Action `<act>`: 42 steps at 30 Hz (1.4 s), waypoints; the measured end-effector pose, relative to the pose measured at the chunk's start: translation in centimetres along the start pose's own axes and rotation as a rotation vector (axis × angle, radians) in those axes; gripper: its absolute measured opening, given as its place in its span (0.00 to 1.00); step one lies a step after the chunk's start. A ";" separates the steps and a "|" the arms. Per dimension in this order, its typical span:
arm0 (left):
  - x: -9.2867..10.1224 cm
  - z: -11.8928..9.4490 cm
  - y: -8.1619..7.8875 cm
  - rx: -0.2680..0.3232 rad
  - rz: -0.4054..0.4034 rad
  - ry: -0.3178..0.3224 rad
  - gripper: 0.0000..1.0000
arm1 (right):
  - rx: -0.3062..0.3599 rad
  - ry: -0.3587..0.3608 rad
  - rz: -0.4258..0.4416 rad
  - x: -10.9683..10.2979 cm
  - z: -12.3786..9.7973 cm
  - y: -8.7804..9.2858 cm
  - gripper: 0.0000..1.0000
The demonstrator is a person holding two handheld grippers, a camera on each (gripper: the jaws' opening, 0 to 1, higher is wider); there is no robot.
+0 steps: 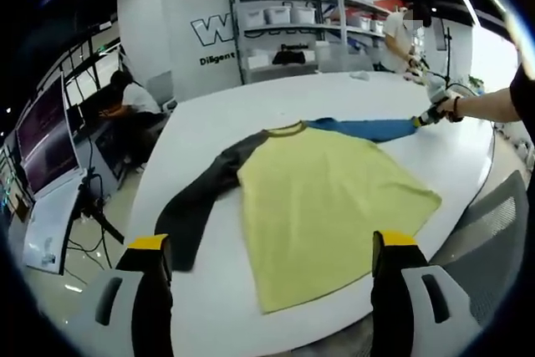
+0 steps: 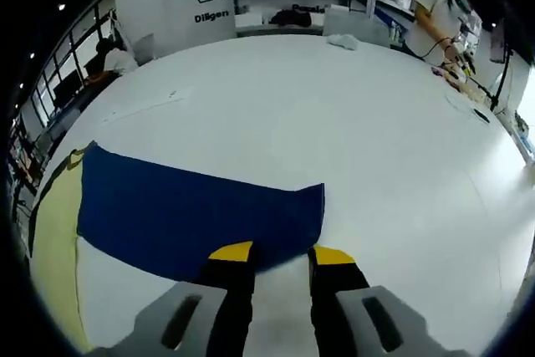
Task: Fold the garment on the visible template until the final outline fits inside the template.
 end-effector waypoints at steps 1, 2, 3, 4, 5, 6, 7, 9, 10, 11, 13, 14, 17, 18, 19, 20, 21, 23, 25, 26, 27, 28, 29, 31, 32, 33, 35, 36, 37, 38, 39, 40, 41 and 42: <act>-0.1 0.0 0.1 -0.005 -0.004 -0.011 0.98 | -0.002 -0.007 -0.005 -0.2 0.1 -0.1 0.15; -0.2 -0.1 0.2 -0.008 -0.003 -0.014 0.98 | -0.003 -0.013 -0.007 -0.3 0.2 -0.1 0.12; -0.2 -0.1 0.3 -0.012 -0.003 -0.020 0.98 | -0.006 -0.013 -0.011 -0.5 0.3 -0.2 0.09; -0.3 -0.2 0.3 -0.014 -0.003 -0.022 0.99 | -0.007 -0.013 -0.012 -0.7 0.2 -0.2 0.08; -0.3 -0.2 0.4 -0.015 -0.003 -0.024 0.99 | -0.010 -0.013 -0.017 -0.9 0.1 -0.2 0.06; -0.3 -0.3 0.5 -0.016 -0.004 -0.024 0.99 | -0.012 -0.013 -0.020 -1.0 0.1 -0.2 0.03; -0.3 -0.4 0.5 -0.017 -0.006 -0.024 0.99 | -0.012 -0.014 -0.020 -1.2 -0.1 -0.3 0.02; -0.3 -0.5 0.7 -0.018 -0.007 -0.027 0.99 | -0.022 0.004 -0.034 -1.2 0.0 -0.5 0.00; -0.4 -0.5 0.7 -0.019 -0.007 -0.026 0.99 | -0.024 0.007 -0.036 -1.3 -0.2 -0.6 0.00; -0.4 -0.6 0.8 -0.021 -0.008 -0.026 0.99 | -0.026 0.005 -0.035 -1.4 -0.4 -0.7 0.00; -0.4 -0.7 0.9 -0.025 -0.012 -0.025 0.99 | -0.034 0.002 -0.030 -1.6 -0.6 -0.9 0.00; -0.4 -0.7 1.0 -0.028 -0.015 -0.027 0.99 | -0.058 0.003 -0.016 -1.7 -0.9 -0.8 0.00; -0.4 -0.8 1.4 -0.038 -0.023 -0.023 0.99 | -0.044 -0.010 0.023 -2.0 -1.4 -1.3 0.00; -0.4 -0.8 1.4 -0.038 -0.023 -0.022 0.99 | -0.043 -0.013 0.028 -2.1 -1.5 -1.4 0.00; -0.4 -0.8 1.5 -0.039 -0.024 -0.019 0.99 | -0.039 -0.015 0.030 -2.3 -1.7 -1.6 0.00; -0.4 -0.8 1.6 -0.040 -0.026 -0.015 0.99 | -0.035 -0.018 0.033 -2.4 -1.9 -1.8 0.00; -0.3 -0.8 1.6 -0.041 -0.030 -0.013 0.99 | -0.032 -0.018 0.032 -2.6 -2.1 -1.9 0.00; -0.2 -0.7 1.7 -0.041 -0.035 -0.006 0.99 | -0.016 -0.023 0.031 -3.2 -2.7 -2.4 0.00; -0.1 -0.6 1.7 -0.042 -0.038 0.004 0.99 | 0.004 -0.035 0.029 -4.0 -3.4 -3.0 0.00; 0.0 -0.6 1.8 -0.042 -0.038 0.007 0.99 | 0.006 -0.036 0.028 -4.1 -3.5 -3.1 0.00; 0.0 -0.6 1.8 -0.041 -0.038 0.011 0.99 | 0.006 -0.036 0.029 -4.2 -3.6 -3.2 0.00; 0.1 -0.5 1.8 -0.041 -0.037 0.014 0.99 | 0.007 -0.036 0.030 -4.3 -3.7 -3.3 0.00; 0.1 -0.5 1.8 -0.040 -0.036 0.018 0.99 | 0.008 -0.035 0.030 -4.4 -3.8 -3.5 0.00; 0.2 -0.4 1.8 -0.045 -0.029 0.028 0.99 | 0.021 -0.035 0.036 -5.1 -4.2 -4.1 0.00; 0.3 -0.4 1.9 -0.051 -0.023 0.035 0.99 | 0.033 -0.036 0.040 -5.7 -4.6 -4.6 0.00; 0.3 -0.3 1.9 -0.052 -0.023 0.035 0.99 | 0.034 -0.039 0.039 -5.9 -4.7 -4.7 0.00; 0.3 -0.3 1.9 -0.055 -0.021 0.037 0.99 | 0.036 -0.046 0.034 -6.6 -4.9 -5.1 0.00; 0.3 -0.3 1.9 -0.053 -0.023 0.039 0.99 | 0.055 -0.075 0.020 -9.2 -5.5 -6.3 0.00; 0.4 -0.3 1.8 -0.048 -0.026 0.059 0.99 | 0.062 -0.098 -0.002 -10.1 -5.6 -6.7 0.00; 0.4 -0.2 1.8 -0.048 -0.023 0.063 0.99 | 0.067 -0.116 -0.024 -10.8 -5.6 -7.0 0.00; 0.4 -0.2 1.8 -0.048 -0.015 0.066 0.99 | 0.067 -0.129 -0.031 -11.6 -5.6 -7.3 0.00; 0.4 -0.2 1.8 -0.049 -0.013 0.066 0.99 | 0.067 -0.134 -0.032 -12.0 -5.6 -7.4 0.00; 0.4 -0.2 1.8 -0.050 -0.011 0.065 0.99 | 0.066 -0.139 -0.034 -12.3 -5.6 -7.5 0.00; 0.4 -0.1 1.8 -0.051 -0.010 0.066 0.99 | 0.065 -0.149 -0.039 -12.9 -5.6 -7.6 0.00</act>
Point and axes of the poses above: the point that each gripper's makers call its tool centre point, and the gripper's own axes: z roughly forward along the fingers, x roughly to its right, y roughly out of its underside, the point moved 6 cm from there along -z, roughly backward along the fingers, and after that the axes turned 1 degree about -z, right-handed, at the moved point
